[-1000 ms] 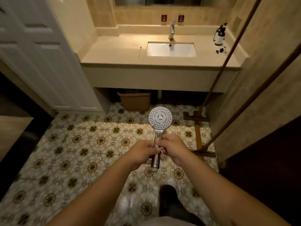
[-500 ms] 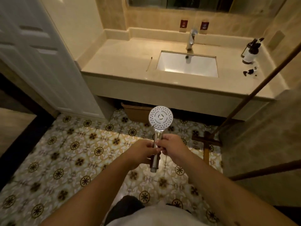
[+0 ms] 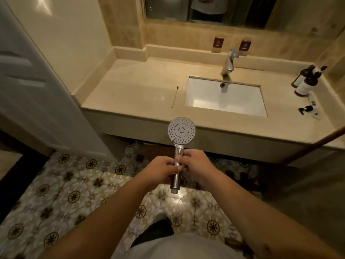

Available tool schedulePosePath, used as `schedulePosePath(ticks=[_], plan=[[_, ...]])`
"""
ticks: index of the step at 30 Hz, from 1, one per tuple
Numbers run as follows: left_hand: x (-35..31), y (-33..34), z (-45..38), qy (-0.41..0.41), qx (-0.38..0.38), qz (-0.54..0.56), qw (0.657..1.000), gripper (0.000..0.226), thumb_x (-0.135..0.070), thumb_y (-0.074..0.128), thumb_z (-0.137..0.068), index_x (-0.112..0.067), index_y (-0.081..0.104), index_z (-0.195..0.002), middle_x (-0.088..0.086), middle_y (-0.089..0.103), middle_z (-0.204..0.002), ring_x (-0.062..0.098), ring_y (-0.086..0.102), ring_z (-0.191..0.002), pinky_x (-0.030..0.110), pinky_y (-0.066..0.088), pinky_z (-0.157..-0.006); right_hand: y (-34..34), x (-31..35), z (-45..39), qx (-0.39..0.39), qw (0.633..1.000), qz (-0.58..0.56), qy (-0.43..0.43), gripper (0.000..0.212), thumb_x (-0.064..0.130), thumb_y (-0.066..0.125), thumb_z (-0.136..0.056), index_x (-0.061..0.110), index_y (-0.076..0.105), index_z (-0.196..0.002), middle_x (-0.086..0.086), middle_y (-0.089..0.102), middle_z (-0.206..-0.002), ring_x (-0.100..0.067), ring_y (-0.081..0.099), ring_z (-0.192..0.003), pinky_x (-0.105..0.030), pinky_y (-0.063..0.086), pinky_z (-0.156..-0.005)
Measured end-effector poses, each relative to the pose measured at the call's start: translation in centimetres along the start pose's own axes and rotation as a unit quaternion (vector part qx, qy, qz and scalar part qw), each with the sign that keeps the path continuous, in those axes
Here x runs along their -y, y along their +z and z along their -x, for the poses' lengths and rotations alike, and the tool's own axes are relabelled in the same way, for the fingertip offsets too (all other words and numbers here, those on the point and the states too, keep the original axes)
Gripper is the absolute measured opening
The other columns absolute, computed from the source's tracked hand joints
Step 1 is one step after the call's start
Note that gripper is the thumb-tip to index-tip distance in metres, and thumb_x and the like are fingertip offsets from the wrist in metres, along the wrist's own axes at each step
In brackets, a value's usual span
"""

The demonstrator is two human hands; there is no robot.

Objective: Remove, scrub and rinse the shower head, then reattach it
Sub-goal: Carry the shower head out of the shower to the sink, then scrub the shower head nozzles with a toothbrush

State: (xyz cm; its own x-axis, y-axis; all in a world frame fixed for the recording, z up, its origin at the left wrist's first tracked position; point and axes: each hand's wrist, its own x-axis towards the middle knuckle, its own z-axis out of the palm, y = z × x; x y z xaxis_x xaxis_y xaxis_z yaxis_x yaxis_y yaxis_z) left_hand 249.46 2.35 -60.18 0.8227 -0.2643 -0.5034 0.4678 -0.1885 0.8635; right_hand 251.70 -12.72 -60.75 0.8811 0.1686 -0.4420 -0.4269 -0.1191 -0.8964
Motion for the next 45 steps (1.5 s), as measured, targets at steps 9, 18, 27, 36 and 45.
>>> schedulePosePath(ticks=[9,18,27,36,45], plan=[[-4.3,-7.9,-8.5,-0.018,0.034,-0.002,0.999,0.028,-0.028,0.071,-0.085,-0.001,0.067,-0.094,0.003,0.065,-0.073,0.014,0.062,-0.07,0.031,0.053,-0.066,2.1,5.5,-10.0,-0.018,0.999,-0.024,0.03,0.009,0.014,0.07,-0.08,0.014,0.073,-0.072,-0.007,0.068,-0.067,-0.013,0.056,-0.057,-0.024,0.042,-0.05],[-7.8,-10.3,-17.6,-0.039,-0.006,-0.007,0.999,0.04,-0.036,0.077,-0.074,-0.019,0.061,-0.106,-0.003,0.071,-0.081,0.015,0.067,-0.083,0.047,0.057,-0.078,-0.7,9.1,-18.8,-0.023,0.998,-0.036,0.036,0.011,0.01,0.069,-0.08,0.003,0.073,-0.087,-0.014,0.069,-0.075,-0.022,0.058,-0.066,-0.032,0.044,-0.06],[-14.3,-12.2,-27.1,-0.023,0.015,0.035,0.999,0.041,-0.019,0.073,-0.08,-0.029,0.062,-0.119,0.007,0.075,-0.102,0.026,0.07,-0.099,0.044,0.054,-0.084,-5.2,12.6,-29.5,0.036,0.997,-0.07,0.026,0.008,0.008,0.07,-0.081,0.008,0.076,-0.085,-0.01,0.075,-0.077,-0.005,0.061,-0.051,-0.019,0.047,-0.047],[-15.4,-15.4,-32.6,-0.081,0.03,0.121,0.989,0.053,-0.003,0.074,-0.075,-0.021,0.06,-0.123,0.02,0.074,-0.097,0.028,0.07,-0.094,0.048,0.052,-0.092,-5.3,13.3,-35.9,0.062,0.996,-0.028,0.065,0.008,0.013,0.071,-0.078,0.006,0.074,-0.075,-0.013,0.064,-0.061,-0.018,0.054,-0.051,-0.034,0.052,-0.061],[-15.3,-20.8,-35.5,-0.14,0.043,0.206,0.968,0.059,0.013,0.061,-0.084,-0.017,0.048,-0.133,0.023,0.065,-0.098,0.032,0.067,-0.089,0.053,0.055,-0.087,-3.7,13.1,-39.6,-0.106,0.982,0.098,0.118,0.019,0.02,0.056,-0.09,0.009,0.068,-0.08,-0.003,0.068,-0.069,-0.012,0.062,-0.055,-0.024,0.053,-0.049]])
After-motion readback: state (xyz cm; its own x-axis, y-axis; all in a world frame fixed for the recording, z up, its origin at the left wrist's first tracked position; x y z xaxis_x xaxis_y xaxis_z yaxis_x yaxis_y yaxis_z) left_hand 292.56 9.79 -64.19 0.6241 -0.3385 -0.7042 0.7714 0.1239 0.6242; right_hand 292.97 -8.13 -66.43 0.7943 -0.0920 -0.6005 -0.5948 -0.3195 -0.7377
